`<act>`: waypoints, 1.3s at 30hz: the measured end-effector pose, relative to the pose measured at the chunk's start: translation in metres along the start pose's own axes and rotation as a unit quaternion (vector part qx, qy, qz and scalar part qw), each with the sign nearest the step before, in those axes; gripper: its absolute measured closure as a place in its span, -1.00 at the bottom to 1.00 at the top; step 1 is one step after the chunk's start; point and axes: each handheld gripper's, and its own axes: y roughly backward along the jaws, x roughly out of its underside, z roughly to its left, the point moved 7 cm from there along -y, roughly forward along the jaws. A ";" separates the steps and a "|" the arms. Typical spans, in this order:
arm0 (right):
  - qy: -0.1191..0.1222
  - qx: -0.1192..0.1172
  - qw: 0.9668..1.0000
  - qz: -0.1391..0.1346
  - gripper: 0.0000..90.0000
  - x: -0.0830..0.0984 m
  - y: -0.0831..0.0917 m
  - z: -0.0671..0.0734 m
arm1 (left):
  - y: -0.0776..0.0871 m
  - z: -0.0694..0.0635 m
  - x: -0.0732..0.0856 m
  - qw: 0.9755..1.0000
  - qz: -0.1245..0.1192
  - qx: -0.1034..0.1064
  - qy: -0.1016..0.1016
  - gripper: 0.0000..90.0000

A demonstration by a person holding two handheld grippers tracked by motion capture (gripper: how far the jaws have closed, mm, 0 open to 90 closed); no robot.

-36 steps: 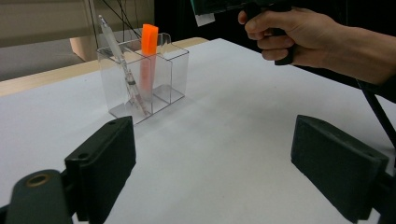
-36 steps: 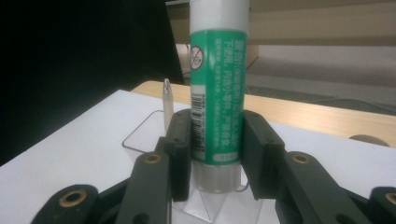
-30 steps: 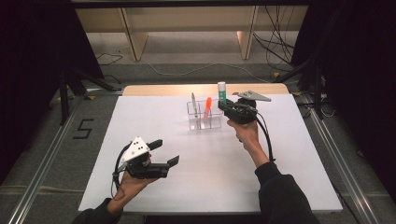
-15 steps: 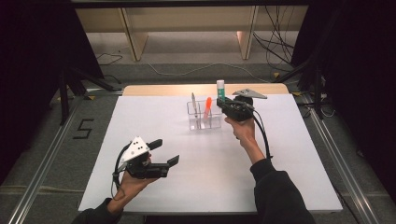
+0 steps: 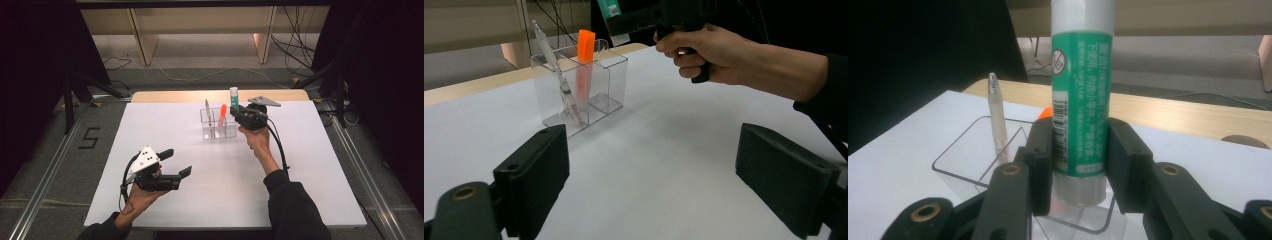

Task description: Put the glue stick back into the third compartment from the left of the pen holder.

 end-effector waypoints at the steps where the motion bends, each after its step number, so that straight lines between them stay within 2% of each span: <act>1: 0.000 0.001 1.000 0.000 0.48 0.000 -0.001 0.000 | 0.000 0.000 0.000 1.000 -0.001 0.001 0.001 -0.70; 16: 0.010 0.009 1.000 0.009 0.48 0.009 -0.014 0.001 | 0.000 0.000 0.000 1.000 0.000 0.001 0.000 -0.70; 33: 0.013 0.015 1.000 0.021 0.48 0.016 -0.021 0.002 | 0.001 0.001 -0.001 1.000 0.001 0.001 0.000 -0.70; 36: 0.019 0.017 0.999 0.024 0.48 0.018 -0.022 0.003 | 0.001 0.001 -0.001 1.000 -0.001 0.000 0.002 -0.70; 39: 0.013 0.020 0.999 0.029 0.45 0.020 -0.024 0.003 | 0.001 0.001 -0.001 1.000 -0.003 0.000 0.003 -0.70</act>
